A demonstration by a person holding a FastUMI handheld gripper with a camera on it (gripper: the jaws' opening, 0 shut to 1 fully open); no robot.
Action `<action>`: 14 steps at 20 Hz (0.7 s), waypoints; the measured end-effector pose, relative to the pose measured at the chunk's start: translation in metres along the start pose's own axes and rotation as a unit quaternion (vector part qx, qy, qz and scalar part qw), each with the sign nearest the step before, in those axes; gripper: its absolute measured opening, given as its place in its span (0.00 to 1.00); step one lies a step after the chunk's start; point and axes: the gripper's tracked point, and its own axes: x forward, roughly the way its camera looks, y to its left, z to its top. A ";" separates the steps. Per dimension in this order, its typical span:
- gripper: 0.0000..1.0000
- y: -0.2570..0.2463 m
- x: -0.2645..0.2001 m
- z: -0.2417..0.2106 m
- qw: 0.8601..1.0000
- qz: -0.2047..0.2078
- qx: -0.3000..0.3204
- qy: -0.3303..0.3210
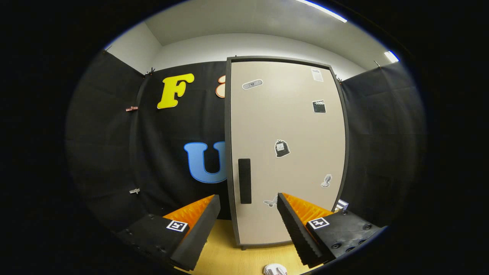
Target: Open the shoe cabinet door, grab the shoes and put them into the shoe cabinet, then close the shoe cabinet door.
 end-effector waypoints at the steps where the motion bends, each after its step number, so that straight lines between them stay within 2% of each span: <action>1: 0.98 0.001 0.009 -0.001 1.000 -0.001 0.000 0.001; 14: 0.98 0.004 0.127 -0.022 1.000 -0.026 0.002 0.011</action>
